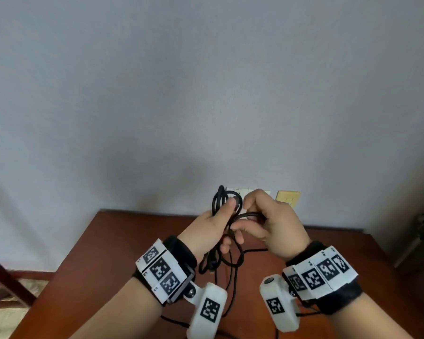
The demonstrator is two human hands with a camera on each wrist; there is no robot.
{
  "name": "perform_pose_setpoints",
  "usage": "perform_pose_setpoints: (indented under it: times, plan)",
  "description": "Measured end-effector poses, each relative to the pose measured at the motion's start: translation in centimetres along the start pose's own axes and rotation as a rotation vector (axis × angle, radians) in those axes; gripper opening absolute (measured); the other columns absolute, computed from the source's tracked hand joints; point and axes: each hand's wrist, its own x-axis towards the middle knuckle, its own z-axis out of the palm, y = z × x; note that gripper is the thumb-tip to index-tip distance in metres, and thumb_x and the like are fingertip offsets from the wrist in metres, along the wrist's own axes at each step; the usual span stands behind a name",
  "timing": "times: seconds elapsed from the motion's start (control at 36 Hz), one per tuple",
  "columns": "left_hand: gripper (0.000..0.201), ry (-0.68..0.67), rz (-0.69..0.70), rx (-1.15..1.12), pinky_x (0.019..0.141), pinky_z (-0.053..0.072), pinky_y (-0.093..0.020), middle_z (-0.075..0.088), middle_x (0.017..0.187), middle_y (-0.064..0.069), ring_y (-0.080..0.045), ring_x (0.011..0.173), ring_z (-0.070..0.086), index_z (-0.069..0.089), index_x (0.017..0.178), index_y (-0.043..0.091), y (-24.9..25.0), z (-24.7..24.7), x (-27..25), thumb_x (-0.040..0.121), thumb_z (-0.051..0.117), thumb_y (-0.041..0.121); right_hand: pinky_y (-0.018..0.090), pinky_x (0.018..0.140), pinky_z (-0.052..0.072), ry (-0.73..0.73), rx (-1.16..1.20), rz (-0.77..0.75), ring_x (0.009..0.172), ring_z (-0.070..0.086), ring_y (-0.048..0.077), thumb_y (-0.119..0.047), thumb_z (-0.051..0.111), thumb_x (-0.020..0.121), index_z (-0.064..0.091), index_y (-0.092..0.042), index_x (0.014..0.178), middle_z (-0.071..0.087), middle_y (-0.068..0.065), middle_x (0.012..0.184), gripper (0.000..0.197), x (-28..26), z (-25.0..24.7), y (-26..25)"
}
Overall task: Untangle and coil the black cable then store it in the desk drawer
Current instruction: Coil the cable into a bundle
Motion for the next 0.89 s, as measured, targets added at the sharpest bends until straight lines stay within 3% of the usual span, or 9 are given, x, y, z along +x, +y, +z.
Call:
perform_pose_setpoints:
  times: [0.11, 0.17, 0.22, 0.31, 0.44, 0.53, 0.69, 0.81, 0.89]
  plan:
    - [0.046, -0.132, 0.058, 0.054, 0.060, 0.042, -0.020, 0.052, 0.060, 0.011, -0.010, 0.057, 0.047, 0.077, 0.086, 0.031, 0.0, 0.3, -0.5, 0.071, 0.052, 0.067, 0.025, 0.049, 0.035, 0.019, -0.005, 0.142, 0.050, 0.035, 0.006, -0.053, 0.061, 0.068, 0.037, -0.029, 0.082, 0.046, -0.005, 0.055, 0.036, 0.0, 0.3, 0.5]
    - [0.026, -0.137, 0.049, 0.002, 0.076, 0.050, -0.032, 0.057, 0.064, 0.008, -0.009, 0.066, 0.057, 0.077, 0.088, 0.026, 0.2, 0.4, -0.6, 0.074, 0.067, 0.045, 0.031, 0.052, 0.039, 0.019, 0.080, 0.205, 0.052, 0.043, 0.010, -0.051, 0.066, 0.071, 0.040, -0.024, 0.083, 0.056, 0.003, 0.058, 0.039, -0.1, 0.4, 0.6]
    - [0.009, -0.131, -0.003, -0.118, 0.089, 0.050, -0.050, 0.059, 0.064, 0.004, -0.017, 0.071, 0.065, 0.076, 0.080, 0.026, 0.3, 0.5, -0.8, 0.083, 0.070, 0.021, 0.020, 0.052, 0.039, 0.049, 0.220, 0.248, 0.051, 0.047, 0.004, -0.044, 0.072, 0.077, 0.044, -0.017, 0.080, 0.059, -0.006, 0.056, 0.040, -0.3, 0.5, 0.8]
    - [0.041, 0.033, -0.073, -0.181, 0.060, 0.050, -0.042, 0.043, 0.052, 0.000, -0.023, 0.052, 0.062, 0.057, 0.052, 0.020, -0.1, 0.3, -0.3, 0.093, 0.060, 0.022, 0.014, 0.053, 0.035, 0.132, 0.336, 0.279, 0.052, 0.038, 0.001, -0.047, 0.063, 0.076, 0.047, -0.016, 0.074, 0.047, -0.013, 0.054, 0.034, -0.4, 0.5, 1.2]
    - [0.042, 0.224, -0.067, -0.389, 0.041, 0.036, -0.021, 0.028, 0.046, 0.002, -0.017, 0.035, 0.039, 0.047, 0.054, 0.022, -0.1, -0.2, 0.5, 0.095, 0.056, 0.024, 0.028, 0.050, 0.036, 0.147, 0.479, 0.313, 0.049, 0.039, 0.013, -0.052, 0.054, 0.082, 0.052, -0.024, 0.075, 0.043, -0.007, 0.054, 0.029, -1.3, 0.4, 1.8]
    - [0.036, 0.190, -0.091, -0.461, 0.041, 0.025, -0.019, 0.026, 0.045, 0.003, -0.013, 0.035, 0.030, 0.046, 0.059, 0.022, 0.1, -0.1, 0.5, 0.092, 0.059, 0.025, 0.014, 0.052, 0.031, 0.165, 0.445, 0.294, 0.051, 0.037, 0.002, -0.047, 0.044, 0.087, 0.052, -0.020, 0.076, 0.043, -0.013, 0.057, 0.031, -1.5, 1.1, 1.4]
    - [0.011, -0.017, -0.117, -0.344, 0.041, 0.029, -0.021, 0.033, 0.048, 0.000, -0.012, 0.037, 0.034, 0.060, 0.080, 0.012, 0.2, 0.6, -0.3, 0.091, 0.061, 0.016, 0.019, 0.057, 0.039, 0.252, 0.308, 0.279, 0.057, 0.047, 0.004, -0.030, 0.048, 0.092, 0.059, -0.016, 0.067, 0.054, -0.003, 0.058, 0.030, -0.4, 1.4, -0.6]
    - [0.023, -0.017, -0.101, -0.346, 0.042, 0.038, -0.023, 0.037, 0.046, -0.002, -0.015, 0.036, 0.040, 0.059, 0.071, 0.011, -0.2, 1.4, -0.4, 0.093, 0.059, 0.019, 0.034, 0.064, 0.049, 0.248, 0.216, 0.317, 0.063, 0.059, 0.016, -0.026, 0.049, 0.096, 0.063, -0.011, 0.070, 0.063, 0.004, 0.063, 0.033, 0.0, 1.9, -1.3]
    - [0.041, 0.058, -0.061, -0.342, 0.043, 0.040, -0.025, 0.040, 0.046, -0.003, -0.017, 0.036, 0.044, 0.062, 0.057, 0.018, -0.4, 1.9, -0.2, 0.097, 0.052, 0.020, 0.034, 0.068, 0.049, 0.190, 0.125, 0.273, 0.065, 0.061, 0.012, -0.025, 0.043, 0.099, 0.065, -0.019, 0.076, 0.063, -0.002, 0.063, 0.033, 0.0, 1.8, -1.7]
